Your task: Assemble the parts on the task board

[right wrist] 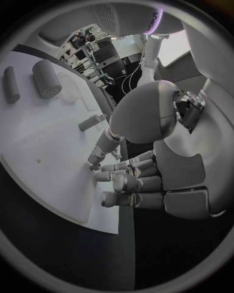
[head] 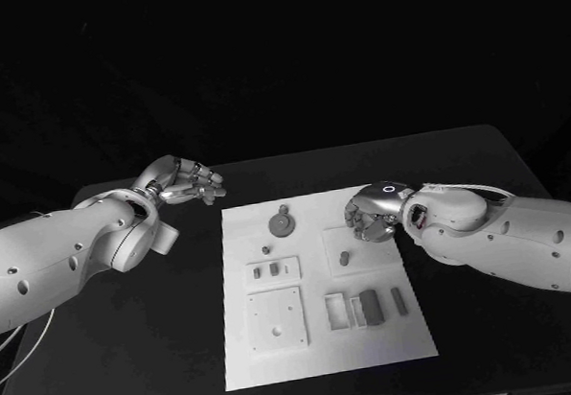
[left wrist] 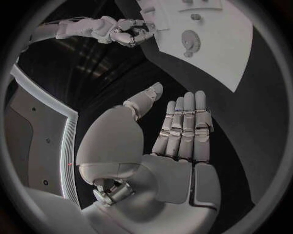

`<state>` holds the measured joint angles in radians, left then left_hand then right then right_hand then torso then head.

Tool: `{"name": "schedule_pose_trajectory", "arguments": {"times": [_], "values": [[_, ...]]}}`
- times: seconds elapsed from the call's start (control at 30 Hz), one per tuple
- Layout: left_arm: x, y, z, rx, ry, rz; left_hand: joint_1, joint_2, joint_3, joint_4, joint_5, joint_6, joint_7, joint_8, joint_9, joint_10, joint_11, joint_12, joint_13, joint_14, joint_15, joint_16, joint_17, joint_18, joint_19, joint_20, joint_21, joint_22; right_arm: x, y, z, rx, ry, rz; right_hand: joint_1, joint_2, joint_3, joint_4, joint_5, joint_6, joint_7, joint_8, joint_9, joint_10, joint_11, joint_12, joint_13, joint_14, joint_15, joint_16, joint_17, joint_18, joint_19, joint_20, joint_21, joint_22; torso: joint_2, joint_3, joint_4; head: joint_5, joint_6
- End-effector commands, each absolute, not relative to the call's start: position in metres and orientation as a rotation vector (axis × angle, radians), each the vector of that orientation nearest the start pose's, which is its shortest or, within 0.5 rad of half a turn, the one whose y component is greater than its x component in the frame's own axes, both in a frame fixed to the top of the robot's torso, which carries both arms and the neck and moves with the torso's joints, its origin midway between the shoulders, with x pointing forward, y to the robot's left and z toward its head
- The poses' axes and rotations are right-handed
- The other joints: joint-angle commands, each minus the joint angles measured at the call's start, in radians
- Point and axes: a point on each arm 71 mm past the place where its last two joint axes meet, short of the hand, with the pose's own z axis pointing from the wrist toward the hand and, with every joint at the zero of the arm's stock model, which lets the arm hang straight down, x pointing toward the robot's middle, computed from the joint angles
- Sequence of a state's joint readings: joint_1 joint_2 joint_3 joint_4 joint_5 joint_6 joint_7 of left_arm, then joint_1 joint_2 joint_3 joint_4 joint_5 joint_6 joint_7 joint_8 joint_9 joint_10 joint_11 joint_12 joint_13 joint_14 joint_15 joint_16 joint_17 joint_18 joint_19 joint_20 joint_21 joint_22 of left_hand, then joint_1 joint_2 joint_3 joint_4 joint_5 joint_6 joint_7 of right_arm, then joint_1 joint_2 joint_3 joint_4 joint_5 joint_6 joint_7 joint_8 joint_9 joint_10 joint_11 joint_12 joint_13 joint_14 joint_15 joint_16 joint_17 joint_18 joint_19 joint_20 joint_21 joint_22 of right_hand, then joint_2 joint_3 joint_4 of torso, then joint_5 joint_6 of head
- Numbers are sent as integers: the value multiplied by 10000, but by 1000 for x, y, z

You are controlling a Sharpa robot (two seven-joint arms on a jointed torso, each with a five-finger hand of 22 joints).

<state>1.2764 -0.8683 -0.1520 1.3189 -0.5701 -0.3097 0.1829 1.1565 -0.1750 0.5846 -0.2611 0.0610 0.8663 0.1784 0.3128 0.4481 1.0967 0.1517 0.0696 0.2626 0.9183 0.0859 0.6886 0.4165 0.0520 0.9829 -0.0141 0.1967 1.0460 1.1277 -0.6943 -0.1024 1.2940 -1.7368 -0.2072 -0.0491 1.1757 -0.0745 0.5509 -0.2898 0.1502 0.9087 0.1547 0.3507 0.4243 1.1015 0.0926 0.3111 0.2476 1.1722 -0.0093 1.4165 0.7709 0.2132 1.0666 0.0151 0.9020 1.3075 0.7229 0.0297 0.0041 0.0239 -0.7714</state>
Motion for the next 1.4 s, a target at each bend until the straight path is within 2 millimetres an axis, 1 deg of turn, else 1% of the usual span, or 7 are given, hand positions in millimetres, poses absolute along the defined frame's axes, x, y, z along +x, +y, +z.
{"name": "schedule_pose_trajectory", "arguments": {"times": [0.03, 0.17, 0.2, 0.23, 0.37, 0.7, 1.4], "values": [[520, 283, -194, -6364, 16470, -9841, -64, 39, -46, 27, -17, -70, -1, -6, -9, -67, 16, -30, -15, -43, 35, -41, 18, 205, -29, 33, -59, -17, 490, -185, -273, -5371, 18491, 4570, 5, 136, 22, -24, 37, 99, -13, 47, 20, 116, 7, 7, 9, -2, -56, -60, 12, 486, -56, -21, -53, 56, -2, -6, -4, -22, -13], [520, 283, -194, -6378, 16464, -9817, -56, 51, -42, 31, -17, -76, 2, -7, -10, -72, 19, -28, -22, -41, 36, -48, 30, 207, -28, 34, -64, -17, 489, -185, -273, -5442, 18417, 4515, 128, 324, 114, -26, 47, 216, -62, 100, 53, 240, -43, 9, 25, 17, -107, -71, 22, 486, -47, -33, -49, 81, 0, -1, -3, -21, -42], [520, 284, -194, -6387, 16462, -9804, -56, 53, -42, 32, -17, -77, 3, -8, -10, -74, 19, -28, -24, -41, 36, -50, 32, 207, -27, 34, -65, -17, 489, -185, -273, -5476, 18392, 4471, 366, 186, 924, 173, 99, 319, -71, 108, 55, 337, -47, -24, 22, 59, -136, -112, 14, 485, 10, 3, -100, 49, 0, 2, -2, -23, -53], [520, 284, -194, -6395, 16455, -9789, -56, 54, -42, 34, -17, -81, 4, -9, -11, -77, 20, -28, -27, -39, 36, -52, 37, 207, -26, 35, -66, -16, 489, -185, -273, -5499, 18392, 4434, 309, 193, 1189, 197, 76, 365, -90, 113, 59, 389, -70, -39, 26, 97, -138, -119, 18, 486, 63, 11, -86, 60, 1, 2, -2, -23, -60], [520, 285, -194, -6410, 16444, -9765, -52, 50, -45, 35, -18, -93, 9, -14, -13, -87, 24, -29, -36, -36, 36, -60, 51, 209, -25, 36, -71, -16, 489, -186, -274, -5574, 18408, 4317, 113, 225, 1562, 108, 51, 486, -138, 145, 93, 546, -118, -58, 54, 161, -181, -146, 33, 486, 139, -14, -61, 99, 2, 1, -1, -34, -76], [520, 286, -194, -6452, 16422, -9701, -40, 52, -44, 38, -17, -108, 16, -18, -15, -103, 31, -28, -51, -33, 37, -76, 74, 211, -21, 37, -79, -15, 489, -187, -275, -5659, 18453, 4070, -35, 84, 1657, 76, 40, 529, -156, 150, 113, 610, -142, -95, 66, 169, -206, -186, 39, 486, 160, -30, -67, 115, 1, 5, -3, -27, -123], [519, 288, -193, -6522, 16327, -9577, -13, 63, -39, 44, -17, -126, 23, -21, -17, -128, 41, -25, -79, -9, 31, -95, 124, 218, 1, 35, -85, -8, 486, -183, -276, -6195, 18139, 3740, -35, 79, 1815, 40, 32, 865, -299, 287, 196, 1008, -293, -48, 156, 263, -354, -209, 83, 486, 282, -106, -41, 144, -1, 13, -1, -51, -174]]}}
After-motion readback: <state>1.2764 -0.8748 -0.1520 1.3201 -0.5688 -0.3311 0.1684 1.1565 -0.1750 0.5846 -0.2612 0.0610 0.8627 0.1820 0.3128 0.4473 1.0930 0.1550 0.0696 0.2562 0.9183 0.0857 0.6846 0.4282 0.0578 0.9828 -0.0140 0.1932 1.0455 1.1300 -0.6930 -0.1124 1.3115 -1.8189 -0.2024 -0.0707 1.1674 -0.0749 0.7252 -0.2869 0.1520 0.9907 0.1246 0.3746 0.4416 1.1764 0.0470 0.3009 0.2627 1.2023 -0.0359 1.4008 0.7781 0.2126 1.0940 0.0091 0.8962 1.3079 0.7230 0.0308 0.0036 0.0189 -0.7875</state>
